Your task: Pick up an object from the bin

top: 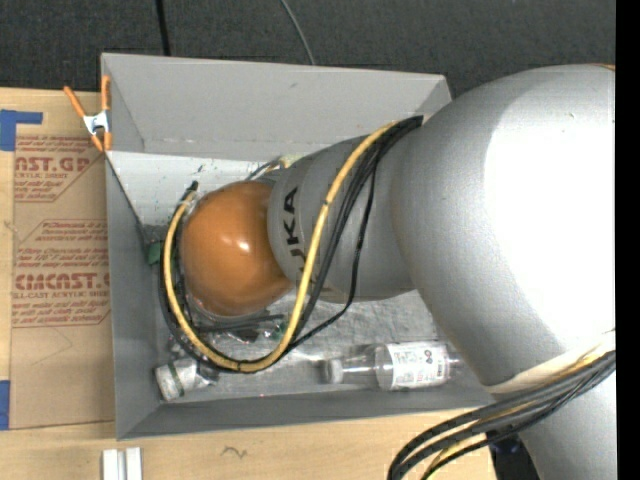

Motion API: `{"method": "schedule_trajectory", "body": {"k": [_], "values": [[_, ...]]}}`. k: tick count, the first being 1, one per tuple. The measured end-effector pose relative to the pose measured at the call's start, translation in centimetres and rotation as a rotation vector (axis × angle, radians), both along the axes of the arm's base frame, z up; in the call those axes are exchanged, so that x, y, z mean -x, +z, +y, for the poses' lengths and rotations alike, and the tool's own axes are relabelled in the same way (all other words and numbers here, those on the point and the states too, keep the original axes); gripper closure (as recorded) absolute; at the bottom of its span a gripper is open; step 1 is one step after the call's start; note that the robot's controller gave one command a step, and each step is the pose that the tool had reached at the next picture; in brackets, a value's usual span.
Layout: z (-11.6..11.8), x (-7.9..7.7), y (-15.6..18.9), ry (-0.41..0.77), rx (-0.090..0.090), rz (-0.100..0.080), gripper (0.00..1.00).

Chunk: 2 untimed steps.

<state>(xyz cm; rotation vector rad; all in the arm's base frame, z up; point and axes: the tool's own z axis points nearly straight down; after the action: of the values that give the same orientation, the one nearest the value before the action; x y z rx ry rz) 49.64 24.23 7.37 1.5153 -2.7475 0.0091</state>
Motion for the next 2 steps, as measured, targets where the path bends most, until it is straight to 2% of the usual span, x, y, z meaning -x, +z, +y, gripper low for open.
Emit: {"method": "schedule_trajectory", "body": {"k": [1,2], "values": [[0.0,0.0,0.0,0.0,0.0,0.0,1.0],[-0.3,-0.3,5.8,-0.007,-0.007,0.004,1.0]]}}
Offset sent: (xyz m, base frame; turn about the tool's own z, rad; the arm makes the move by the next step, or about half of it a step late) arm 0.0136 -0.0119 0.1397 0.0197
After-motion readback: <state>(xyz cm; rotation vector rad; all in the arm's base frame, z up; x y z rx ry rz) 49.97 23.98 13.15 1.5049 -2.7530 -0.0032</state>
